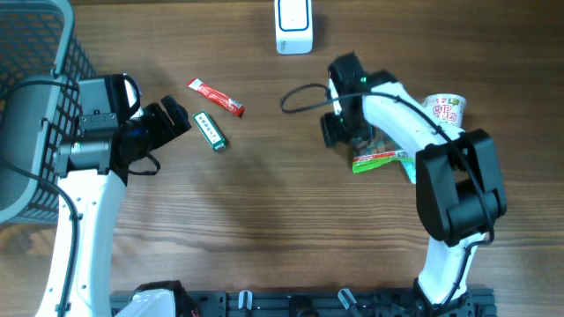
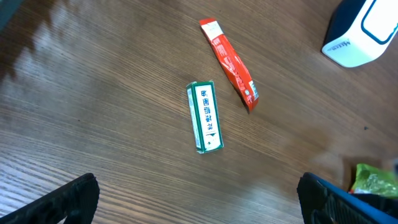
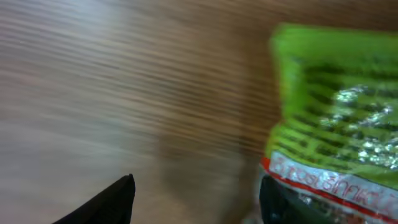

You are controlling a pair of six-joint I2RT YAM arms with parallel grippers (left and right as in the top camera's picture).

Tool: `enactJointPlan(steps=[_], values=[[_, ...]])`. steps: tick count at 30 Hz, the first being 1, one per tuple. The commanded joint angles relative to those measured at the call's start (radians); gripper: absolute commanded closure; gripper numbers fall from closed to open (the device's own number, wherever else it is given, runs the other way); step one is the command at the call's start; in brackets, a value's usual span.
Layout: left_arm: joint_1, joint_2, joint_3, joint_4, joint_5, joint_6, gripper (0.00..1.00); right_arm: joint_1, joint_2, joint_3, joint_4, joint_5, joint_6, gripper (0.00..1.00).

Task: Scan the item barcode
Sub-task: 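Carry the green bag down and place it beside the noodle cup, then reach the right gripper to the red Nescafe sachet and grasp it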

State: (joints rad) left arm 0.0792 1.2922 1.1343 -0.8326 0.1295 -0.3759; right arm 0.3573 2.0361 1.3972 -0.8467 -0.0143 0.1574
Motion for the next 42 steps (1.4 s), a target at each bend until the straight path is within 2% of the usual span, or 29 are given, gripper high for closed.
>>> enactJointPlan(steps=[1, 5, 8, 11, 14, 15, 20, 25, 28, 32, 33, 36, 42], values=[[-0.003, 0.004, -0.001, 0.002, 0.008, 0.009, 0.0, -0.033, -0.016, -0.056, 0.013, 0.196, 0.055, 0.35], [-0.003, 0.004, -0.001, 0.002, 0.008, 0.009, 0.0, -0.065, -0.027, -0.035, -0.017, 0.174, 0.043, 0.36], [-0.003, 0.004, -0.001, 0.002, 0.008, 0.009, 0.0, -0.06, -0.053, 0.005, -0.024, -0.056, -0.057, 0.37], [-0.003, 0.004, -0.001, 0.002, 0.008, 0.009, 0.0, -0.023, -0.085, 0.037, 0.031, -0.301, -0.079, 0.4], [-0.003, 0.004, -0.001, 0.002, 0.008, 0.009, 0.0, 0.039, -0.097, 0.047, 0.135, -0.398, -0.078, 0.39], [-0.003, 0.004, -0.001, 0.002, 0.008, 0.009, 0.0, 0.068, -0.097, 0.047, 0.184, -0.406, -0.078, 0.38], [-0.003, 0.004, -0.001, 0.002, 0.008, 0.009, 0.0, 0.208, -0.05, 0.042, 0.459, -0.395, -0.082, 0.14], [-0.003, 0.004, -0.001, 0.002, 0.008, 0.009, 0.0, 0.297, 0.064, 0.042, 0.715, -0.245, -0.088, 0.13], [-0.003, 0.004, -0.001, 0.002, 0.008, 0.009, 0.0, 0.315, 0.116, 0.042, 0.871, -0.221, -0.154, 0.11], [-0.003, 0.004, -0.001, 0.002, 0.008, 0.009, 0.0, 0.319, 0.146, 0.042, 0.986, -0.139, -0.184, 0.07], [-0.003, 0.004, -0.001, 0.002, 0.008, 0.009, 0.0, 0.318, 0.149, 0.042, 1.001, -0.132, -0.186, 0.01], [-0.003, 0.004, -0.001, 0.002, 0.008, 0.009, 0.0, 0.309, 0.163, 0.066, 0.996, -0.159, -0.219, 0.01], [-0.003, 0.004, -0.001, 0.002, 0.008, 0.009, 0.0, 0.306, 0.215, 0.283, 0.771, -0.171, -0.296, 0.01]])
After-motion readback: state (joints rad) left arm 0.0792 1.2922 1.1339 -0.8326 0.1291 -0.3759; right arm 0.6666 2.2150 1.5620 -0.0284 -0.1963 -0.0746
